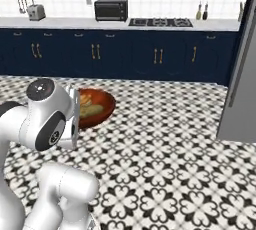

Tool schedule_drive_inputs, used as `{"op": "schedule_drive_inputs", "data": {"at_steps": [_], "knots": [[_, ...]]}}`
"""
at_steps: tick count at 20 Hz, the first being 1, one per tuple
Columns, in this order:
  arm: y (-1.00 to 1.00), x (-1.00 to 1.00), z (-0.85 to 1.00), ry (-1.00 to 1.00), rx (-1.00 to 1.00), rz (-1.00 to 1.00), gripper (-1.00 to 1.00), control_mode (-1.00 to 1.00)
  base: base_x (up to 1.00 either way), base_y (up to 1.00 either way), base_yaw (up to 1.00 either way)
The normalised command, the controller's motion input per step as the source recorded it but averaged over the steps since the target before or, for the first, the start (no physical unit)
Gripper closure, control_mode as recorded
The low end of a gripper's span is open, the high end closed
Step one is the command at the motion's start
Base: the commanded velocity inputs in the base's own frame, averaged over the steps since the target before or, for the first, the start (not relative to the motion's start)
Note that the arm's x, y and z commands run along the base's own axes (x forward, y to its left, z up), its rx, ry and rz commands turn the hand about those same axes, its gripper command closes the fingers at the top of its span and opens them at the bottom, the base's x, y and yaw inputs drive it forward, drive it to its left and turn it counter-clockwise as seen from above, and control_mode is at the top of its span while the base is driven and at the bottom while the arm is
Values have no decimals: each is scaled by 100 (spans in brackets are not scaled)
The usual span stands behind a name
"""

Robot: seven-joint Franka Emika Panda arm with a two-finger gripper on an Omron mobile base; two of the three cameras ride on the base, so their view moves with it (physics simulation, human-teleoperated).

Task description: Pick the chicken drumstick and potato from their plates and place them in the bowl. Then put the bowl in the fridge.

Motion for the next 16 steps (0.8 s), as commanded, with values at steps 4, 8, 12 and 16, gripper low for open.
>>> {"op": "schedule_drive_inputs", "data": {"at_steps": [4,8,12,16], "knots": [[0,0,0,0,0,0,100,100,100,4,-10],[0,0,0,0,0,0,100,100,100,27,-22],[0,0,0,0,0,0,100,100,100,52,-44],[0,0,0,0,0,0,100,100,100,71,-45]]}}
